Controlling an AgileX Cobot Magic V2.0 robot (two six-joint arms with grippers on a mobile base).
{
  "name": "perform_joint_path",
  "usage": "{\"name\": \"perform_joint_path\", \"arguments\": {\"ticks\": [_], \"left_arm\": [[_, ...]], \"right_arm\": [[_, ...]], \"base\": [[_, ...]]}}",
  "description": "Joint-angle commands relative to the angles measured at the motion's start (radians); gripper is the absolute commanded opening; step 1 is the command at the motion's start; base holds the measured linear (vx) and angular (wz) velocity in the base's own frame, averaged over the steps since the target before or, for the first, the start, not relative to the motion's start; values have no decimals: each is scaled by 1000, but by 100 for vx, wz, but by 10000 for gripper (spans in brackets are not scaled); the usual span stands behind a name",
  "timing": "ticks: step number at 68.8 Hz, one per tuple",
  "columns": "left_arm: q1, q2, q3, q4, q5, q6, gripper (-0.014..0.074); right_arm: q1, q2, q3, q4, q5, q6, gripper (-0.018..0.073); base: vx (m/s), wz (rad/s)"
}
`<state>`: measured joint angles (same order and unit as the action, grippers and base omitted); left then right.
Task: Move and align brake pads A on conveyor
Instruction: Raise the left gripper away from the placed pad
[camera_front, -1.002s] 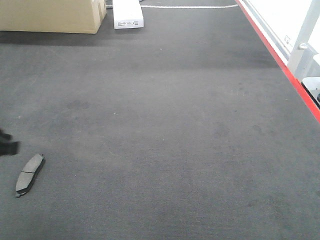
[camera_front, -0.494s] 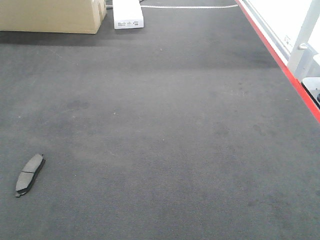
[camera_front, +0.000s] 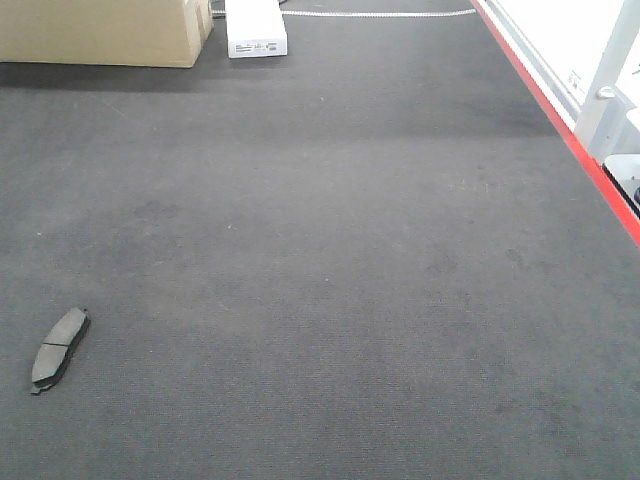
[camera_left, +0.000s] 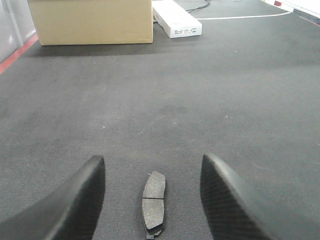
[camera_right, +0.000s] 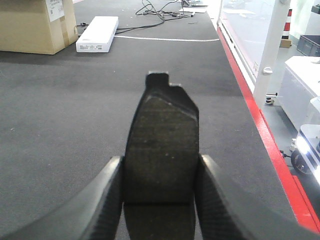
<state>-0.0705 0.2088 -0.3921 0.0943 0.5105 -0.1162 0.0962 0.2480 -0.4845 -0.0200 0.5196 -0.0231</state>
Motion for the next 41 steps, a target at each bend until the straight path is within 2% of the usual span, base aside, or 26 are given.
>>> {"name": "perform_joint_path", "arguments": {"ticks": [1,41], "left_arm": [[-3,10,-22,0,-79,-5,394],[-3,10,-22,0,-79,-5,394]], "right_arm": [[-1,9,-28,-6,-96,-11,-6],[-1,9,-28,-6,-96,-11,-6]], "base": [[0,0],[0,0]]}}
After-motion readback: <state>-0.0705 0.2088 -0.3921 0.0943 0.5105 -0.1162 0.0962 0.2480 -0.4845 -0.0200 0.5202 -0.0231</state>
